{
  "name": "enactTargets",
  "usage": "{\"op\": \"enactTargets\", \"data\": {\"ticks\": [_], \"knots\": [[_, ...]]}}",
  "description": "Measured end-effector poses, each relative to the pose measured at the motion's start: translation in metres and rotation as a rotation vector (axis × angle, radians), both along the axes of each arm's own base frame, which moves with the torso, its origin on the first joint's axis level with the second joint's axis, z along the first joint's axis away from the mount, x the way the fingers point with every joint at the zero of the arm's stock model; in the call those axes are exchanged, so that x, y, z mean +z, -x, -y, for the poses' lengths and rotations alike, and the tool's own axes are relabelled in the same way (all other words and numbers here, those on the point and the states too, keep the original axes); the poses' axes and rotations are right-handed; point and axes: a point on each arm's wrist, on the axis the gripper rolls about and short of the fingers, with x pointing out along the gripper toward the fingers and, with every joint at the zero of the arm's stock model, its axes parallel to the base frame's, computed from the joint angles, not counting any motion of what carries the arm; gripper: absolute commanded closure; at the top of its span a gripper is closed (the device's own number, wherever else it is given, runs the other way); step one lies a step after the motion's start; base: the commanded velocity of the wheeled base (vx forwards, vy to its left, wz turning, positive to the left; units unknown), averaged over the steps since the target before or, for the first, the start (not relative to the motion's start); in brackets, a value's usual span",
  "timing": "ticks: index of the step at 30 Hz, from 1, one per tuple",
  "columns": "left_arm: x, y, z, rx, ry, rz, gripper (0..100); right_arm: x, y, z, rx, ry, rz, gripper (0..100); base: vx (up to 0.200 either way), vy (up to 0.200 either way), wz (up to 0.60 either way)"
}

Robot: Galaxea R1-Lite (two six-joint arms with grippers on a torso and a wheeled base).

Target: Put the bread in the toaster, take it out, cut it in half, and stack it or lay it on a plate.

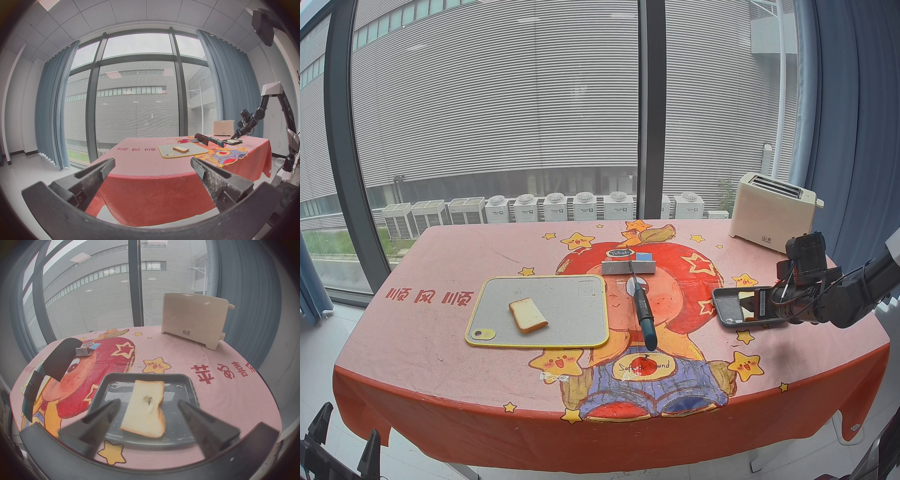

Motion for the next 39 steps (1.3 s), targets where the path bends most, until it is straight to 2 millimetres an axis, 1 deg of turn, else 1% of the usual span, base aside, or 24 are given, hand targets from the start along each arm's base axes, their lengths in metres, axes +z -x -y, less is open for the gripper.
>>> {"op": "enactTargets", "data": {"ticks": [2, 7, 10, 13, 16, 18, 21, 22, 23, 27, 28, 29, 30, 31, 33, 36, 39], "knots": [[0.0, 0.0, 0.0, 0.0, 0.0, 0.0, 0, 0.002, 0.0, -0.001, -0.002, -0.005, 0.008, 0, 0.0, 0.0, 0.0], [0.0, 0.0, 0.0, 0.0, 0.0, 0.0, 0, 0.018, 0.004, -0.001, -0.005, -0.016, 0.053, 0, 0.0, 0.0, 0.0], [0.0, 0.0, 0.0, 0.0, 0.0, 0.0, 0, 0.03, 0.011, -0.002, -0.01, -0.019, 0.09, 0, 0.0, 0.0, 0.0], [0.0, 0.0, 0.0, 0.001, 0.0, 0.0, 0, 0.047, 0.026, -0.001, -0.016, -0.022, 0.138, 0, 0.0, 0.0, 0.0], [0.0, 0.0, 0.0, 0.001, 0.0, 0.0, 0, 0.064, 0.049, 0.002, -0.018, -0.028, 0.187, 0, 0.0, 0.0, 0.0], [0.0, 0.0, 0.0, 0.001, 0.0, 0.001, 0, 0.076, 0.07, 0.006, -0.017, -0.036, 0.226, 0, 0.0, 0.0, 0.0], [0.0, 0.0, 0.0, 0.0, 0.0, 0.001, 0, 0.088, 0.105, 0.014, -0.014, -0.047, 0.278, 0, 0.0, 0.0, 0.0], [0.0, 0.0, 0.0, 0.0, 0.0, 0.001, 0, 0.09, 0.112, 0.016, -0.014, -0.048, 0.288, 0, 0.0, 0.0, 0.0], [0.0, 0.0, 0.0, -0.001, 0.0, 0.002, 0, 0.094, 0.127, 0.02, -0.012, -0.054, 0.315, 0, 0.0, 0.0, 0.0], [0.001, 0.0, 0.0, -0.001, 0.002, 0.014, 0, 0.1, 0.173, 0.031, -0.004, -0.069, 0.394, 0, 0.0, 0.0, 0.0], [0.002, 0.0, 0.0, -0.001, 0.004, 0.023, 0, 0.1, 0.18, 0.033, -0.003, -0.071, 0.405, 0, 0.0, 0.0, 0.0], [0.005, 0.0, 0.0, -0.001, 0.009, 0.043, 0, 0.099, 0.195, 0.037, 0.0, -0.074, 0.431, 0, 0.0, 0.0, 0.0], [0.009, 0.001, 0.0, -0.001, 0.013, 0.069, 0, 0.097, 0.203, 0.039, 0.002, -0.074, 0.443, 0, 0.0, 0.0, 0.0], [0.016, 0.001, 0.0, -0.002, 0.017, 0.113, 0, 0.094, 0.216, 0.042, 0.006, -0.075, 0.459, 0, 0.0, 0.0, 0.0], [0.027, 0.002, 0.0, -0.007, 0.024, 0.158, 0, 0.086, 0.233, 0.047, 0.011, -0.074, 0.48, 0, 0.0, 0.0, 0.0], [0.044, -0.002, 0.0, -0.022, 0.031, 0.18, 0, 0.074, 0.254, 0.052, 0.02, -0.072, 0.496, 0, 0.0, 0.0, 0.0], [0.061, -0.013, 0.001, -0.045, 0.037, 0.144, 0, 0.061, 0.269, 0.056, 0.031, -0.071, 0.508, 0, 0.0, 0.0, 0.0]]}}
